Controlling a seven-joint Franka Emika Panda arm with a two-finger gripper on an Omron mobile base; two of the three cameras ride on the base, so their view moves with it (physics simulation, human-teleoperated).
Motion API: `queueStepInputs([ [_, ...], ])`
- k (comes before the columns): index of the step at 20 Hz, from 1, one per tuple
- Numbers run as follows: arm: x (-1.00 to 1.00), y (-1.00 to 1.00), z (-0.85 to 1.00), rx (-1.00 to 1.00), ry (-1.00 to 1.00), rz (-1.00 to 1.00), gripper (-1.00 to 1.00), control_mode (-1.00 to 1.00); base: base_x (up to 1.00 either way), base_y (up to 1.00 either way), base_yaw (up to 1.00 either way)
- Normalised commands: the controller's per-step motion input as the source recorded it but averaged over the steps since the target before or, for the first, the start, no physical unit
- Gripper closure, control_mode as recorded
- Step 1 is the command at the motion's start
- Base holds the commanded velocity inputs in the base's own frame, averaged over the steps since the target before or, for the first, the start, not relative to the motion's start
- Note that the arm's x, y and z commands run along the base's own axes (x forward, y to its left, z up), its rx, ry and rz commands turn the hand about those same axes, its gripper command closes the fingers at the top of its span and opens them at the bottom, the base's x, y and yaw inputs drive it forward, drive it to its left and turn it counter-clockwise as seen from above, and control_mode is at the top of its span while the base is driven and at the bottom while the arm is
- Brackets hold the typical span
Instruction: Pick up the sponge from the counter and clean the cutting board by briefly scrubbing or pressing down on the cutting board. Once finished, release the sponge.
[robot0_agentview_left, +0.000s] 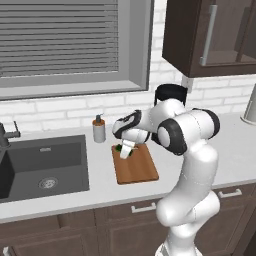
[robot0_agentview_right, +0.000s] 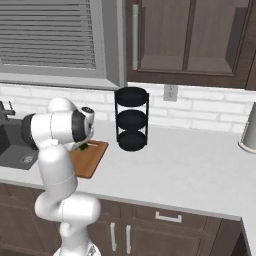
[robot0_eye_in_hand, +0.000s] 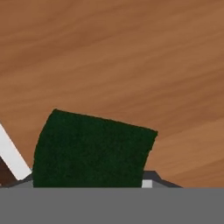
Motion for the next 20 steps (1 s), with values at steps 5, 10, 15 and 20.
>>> queueStepInputs([
  [5,-0.83,-0.65,-0.52,0.07,0.03,-0.21,1.00,-1.00,0.00,0.00,0.00],
  [10,-0.66,-0.36,-0.40,0.03,0.00,-0.19,1.00,-1.00,0.00,0.00,0.00],
  [15,-0.44,-0.33,-0.35,0.05,-0.03,-0.11,1.00,-1.00,0.00,0.00,0.00],
  [20,-0.12,-0.69,-0.45,0.11,0.08,-0.07,1.00,-1.00,0.00,0.00,0.00],
])
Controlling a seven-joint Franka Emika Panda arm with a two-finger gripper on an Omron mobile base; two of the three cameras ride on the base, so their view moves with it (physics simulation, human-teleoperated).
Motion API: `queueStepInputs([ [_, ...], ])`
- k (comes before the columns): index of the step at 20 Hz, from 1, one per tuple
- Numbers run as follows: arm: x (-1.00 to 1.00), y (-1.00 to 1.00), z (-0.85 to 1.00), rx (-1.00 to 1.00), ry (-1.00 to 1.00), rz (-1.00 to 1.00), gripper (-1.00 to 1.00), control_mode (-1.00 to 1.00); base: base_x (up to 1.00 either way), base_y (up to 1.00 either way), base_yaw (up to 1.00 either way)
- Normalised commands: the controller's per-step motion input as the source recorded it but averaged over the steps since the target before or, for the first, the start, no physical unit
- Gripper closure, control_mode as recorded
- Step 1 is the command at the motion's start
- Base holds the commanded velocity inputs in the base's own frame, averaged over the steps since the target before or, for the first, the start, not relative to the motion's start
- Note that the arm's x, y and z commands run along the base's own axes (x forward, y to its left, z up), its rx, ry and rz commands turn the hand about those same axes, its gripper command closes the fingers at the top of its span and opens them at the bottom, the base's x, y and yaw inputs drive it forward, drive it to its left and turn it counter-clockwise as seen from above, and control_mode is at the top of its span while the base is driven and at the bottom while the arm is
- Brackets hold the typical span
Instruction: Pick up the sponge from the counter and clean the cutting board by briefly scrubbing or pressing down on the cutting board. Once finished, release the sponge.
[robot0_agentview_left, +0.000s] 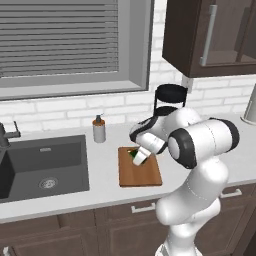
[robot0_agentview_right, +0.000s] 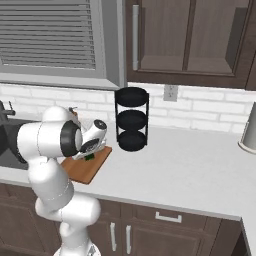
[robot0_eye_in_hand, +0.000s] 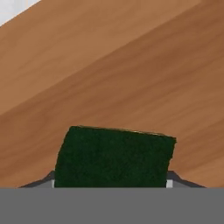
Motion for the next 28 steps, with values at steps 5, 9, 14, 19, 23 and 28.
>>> queueStepInputs([
  [5,-0.06,-0.87,-0.57,0.10,0.14,-0.05,1.00,-1.00,0.00,0.00,0.00],
  [9,-0.75,-0.61,-0.49,0.07,-0.03,-0.03,1.00,-1.00,0.00,0.00,0.00],
  [14,-0.70,-0.07,-0.50,0.00,-0.06,-0.09,1.00,-1.00,0.00,0.00,0.00],
  [19,-0.51,0.00,-0.30,0.00,0.05,-0.09,1.00,-1.00,0.00,0.00,0.00],
  [23,-1.00,0.17,-0.24,0.05,0.00,-0.02,1.00,-1.00,0.00,0.00,0.00],
  [28,-0.41,0.53,-0.78,0.03,-0.04,-0.06,1.00,-1.00,0.00,0.00,0.00],
])
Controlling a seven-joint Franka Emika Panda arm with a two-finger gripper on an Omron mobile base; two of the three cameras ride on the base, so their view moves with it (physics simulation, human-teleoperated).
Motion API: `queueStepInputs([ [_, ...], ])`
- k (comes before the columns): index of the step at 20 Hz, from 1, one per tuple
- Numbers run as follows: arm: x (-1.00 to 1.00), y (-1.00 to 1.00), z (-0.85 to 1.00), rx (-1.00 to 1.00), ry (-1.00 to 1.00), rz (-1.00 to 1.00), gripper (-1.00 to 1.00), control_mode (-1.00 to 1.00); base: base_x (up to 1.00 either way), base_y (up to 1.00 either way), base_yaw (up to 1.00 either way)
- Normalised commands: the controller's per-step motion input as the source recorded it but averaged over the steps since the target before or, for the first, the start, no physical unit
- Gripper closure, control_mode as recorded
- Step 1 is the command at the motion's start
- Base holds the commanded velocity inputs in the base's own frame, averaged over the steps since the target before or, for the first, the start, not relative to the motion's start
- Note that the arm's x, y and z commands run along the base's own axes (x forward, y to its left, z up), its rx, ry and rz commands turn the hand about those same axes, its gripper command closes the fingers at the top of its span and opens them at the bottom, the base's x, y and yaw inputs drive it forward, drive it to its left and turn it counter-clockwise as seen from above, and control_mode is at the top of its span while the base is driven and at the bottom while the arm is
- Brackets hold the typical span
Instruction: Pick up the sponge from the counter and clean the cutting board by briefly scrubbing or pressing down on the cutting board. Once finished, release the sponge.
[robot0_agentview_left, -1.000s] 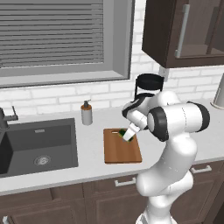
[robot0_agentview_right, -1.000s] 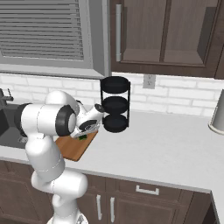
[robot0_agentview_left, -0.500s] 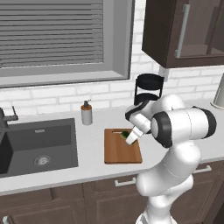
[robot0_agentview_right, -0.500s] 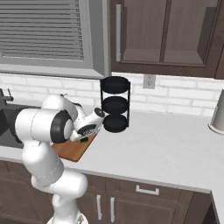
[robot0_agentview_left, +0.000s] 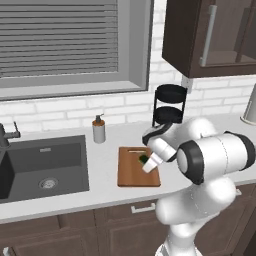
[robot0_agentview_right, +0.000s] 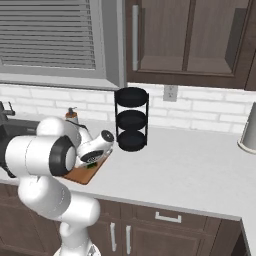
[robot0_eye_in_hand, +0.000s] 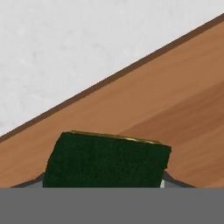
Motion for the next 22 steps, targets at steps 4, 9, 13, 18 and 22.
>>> queueStepInputs([
  [4,-0.12,0.70,-0.46,0.01,0.04,-0.04,1.00,-1.00,0.00,0.00,0.00],
  [9,-0.41,0.96,-0.17,0.00,0.01,-0.04,1.00,-1.00,0.00,0.00,0.00],
  [13,0.07,0.85,-0.35,0.02,-0.01,-0.04,1.00,-1.00,0.00,0.00,0.00],
  [18,0.35,0.53,-0.64,0.09,-0.01,-0.01,1.00,-1.00,0.00,0.00,0.00],
  [22,0.31,0.03,-0.14,0.02,-0.17,-0.11,1.00,-1.00,0.00,0.00,0.00],
])
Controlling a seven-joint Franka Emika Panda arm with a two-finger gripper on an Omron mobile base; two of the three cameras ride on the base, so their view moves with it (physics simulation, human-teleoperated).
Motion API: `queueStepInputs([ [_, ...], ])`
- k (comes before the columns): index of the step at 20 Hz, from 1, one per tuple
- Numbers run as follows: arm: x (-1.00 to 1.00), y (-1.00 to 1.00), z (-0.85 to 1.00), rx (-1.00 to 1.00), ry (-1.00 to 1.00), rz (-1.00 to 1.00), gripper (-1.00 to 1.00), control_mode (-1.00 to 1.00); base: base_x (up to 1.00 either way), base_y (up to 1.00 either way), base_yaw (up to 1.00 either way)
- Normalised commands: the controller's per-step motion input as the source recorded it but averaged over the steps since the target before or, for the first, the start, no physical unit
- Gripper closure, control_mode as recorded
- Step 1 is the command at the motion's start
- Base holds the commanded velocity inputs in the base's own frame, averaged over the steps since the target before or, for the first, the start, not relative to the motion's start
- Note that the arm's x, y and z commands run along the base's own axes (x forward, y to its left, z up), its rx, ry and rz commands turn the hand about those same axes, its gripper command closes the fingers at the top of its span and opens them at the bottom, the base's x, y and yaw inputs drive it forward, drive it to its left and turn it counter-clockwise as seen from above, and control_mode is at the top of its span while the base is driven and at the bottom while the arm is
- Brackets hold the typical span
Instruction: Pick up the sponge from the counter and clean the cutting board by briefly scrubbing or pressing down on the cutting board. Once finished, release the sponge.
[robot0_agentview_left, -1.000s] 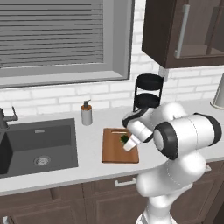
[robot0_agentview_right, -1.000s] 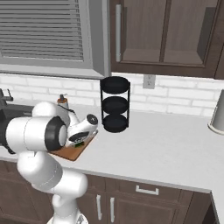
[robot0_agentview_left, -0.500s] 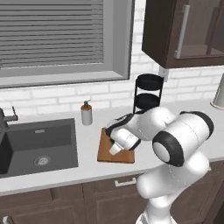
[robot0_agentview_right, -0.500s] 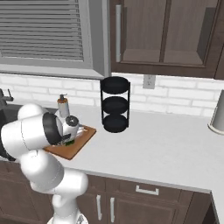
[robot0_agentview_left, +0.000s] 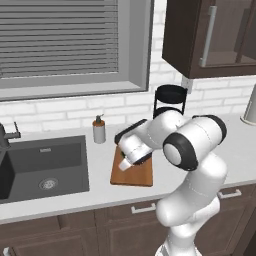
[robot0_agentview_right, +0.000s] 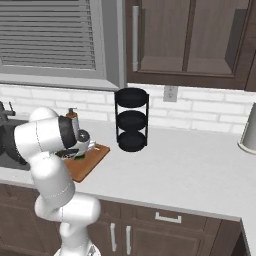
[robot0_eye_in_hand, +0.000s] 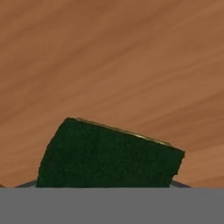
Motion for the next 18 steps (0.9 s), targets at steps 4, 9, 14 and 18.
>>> queueStepInputs([
  [4,0.12,-0.27,0.56,0.01,0.14,-0.28,1.00,-1.00,0.00,0.00,0.00],
  [9,0.00,-0.59,0.99,0.00,0.41,-0.30,1.00,-1.00,0.00,0.00,0.00],
  [14,0.11,-0.65,1.00,0.03,0.15,-0.21,1.00,-1.00,0.00,0.00,0.00],
  [18,0.09,-0.42,1.00,0.06,-0.01,-0.10,1.00,-1.00,0.00,0.00,0.00],
])
